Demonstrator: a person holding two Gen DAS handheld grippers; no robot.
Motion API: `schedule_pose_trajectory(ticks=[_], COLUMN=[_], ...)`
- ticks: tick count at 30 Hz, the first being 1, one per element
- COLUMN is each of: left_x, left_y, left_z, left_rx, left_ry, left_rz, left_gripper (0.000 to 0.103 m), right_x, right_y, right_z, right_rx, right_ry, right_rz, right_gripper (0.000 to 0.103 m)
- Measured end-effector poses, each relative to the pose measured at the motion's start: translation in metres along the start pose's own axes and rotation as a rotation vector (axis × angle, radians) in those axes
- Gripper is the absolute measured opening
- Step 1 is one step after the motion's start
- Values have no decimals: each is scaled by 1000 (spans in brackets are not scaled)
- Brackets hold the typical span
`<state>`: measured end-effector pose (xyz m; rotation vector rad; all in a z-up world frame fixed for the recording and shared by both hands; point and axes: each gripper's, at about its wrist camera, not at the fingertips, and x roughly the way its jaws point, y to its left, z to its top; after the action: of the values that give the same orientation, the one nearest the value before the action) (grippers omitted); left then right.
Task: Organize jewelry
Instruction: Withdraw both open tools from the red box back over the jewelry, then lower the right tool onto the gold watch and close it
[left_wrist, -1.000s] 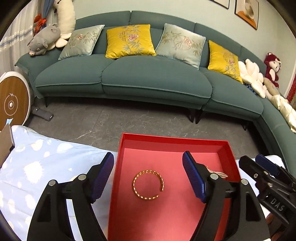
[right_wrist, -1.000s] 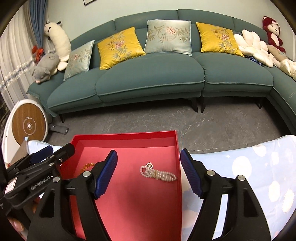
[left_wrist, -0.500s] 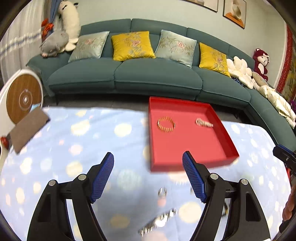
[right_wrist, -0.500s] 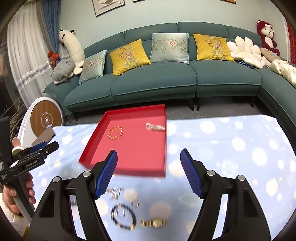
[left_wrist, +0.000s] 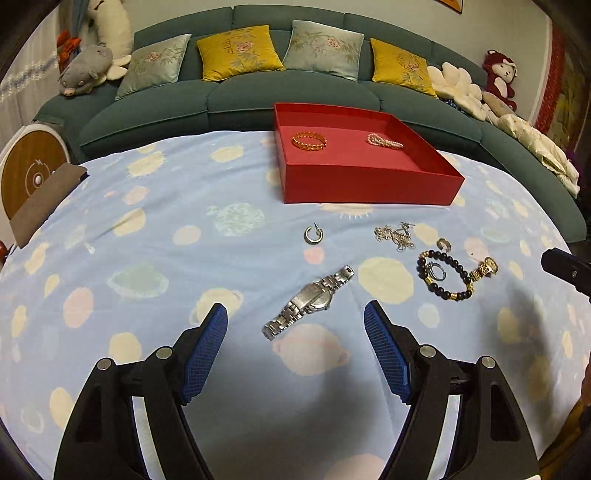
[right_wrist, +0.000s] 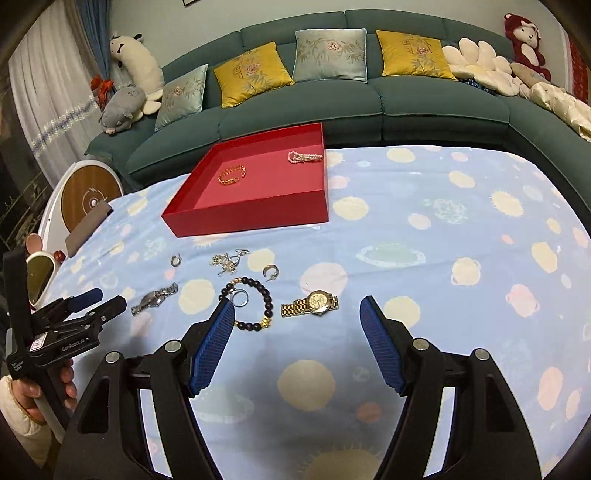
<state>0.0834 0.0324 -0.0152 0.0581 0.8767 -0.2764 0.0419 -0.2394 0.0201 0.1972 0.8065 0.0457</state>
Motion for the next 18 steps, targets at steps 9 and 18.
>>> schedule_pose_trajectory(ticks=[9, 18], left_x=[17, 16], left_y=[-9, 0], left_z=[-5, 2], left_rx=[44, -22], left_ry=[21, 17], left_rz=[20, 19], left_gripper=[74, 74], right_x=[22, 57], right_y=[1, -10], right_z=[-12, -16], right_rx=[-40, -2], right_ry=[50, 129], right_rz=[-15, -26], right_gripper=[68, 43])
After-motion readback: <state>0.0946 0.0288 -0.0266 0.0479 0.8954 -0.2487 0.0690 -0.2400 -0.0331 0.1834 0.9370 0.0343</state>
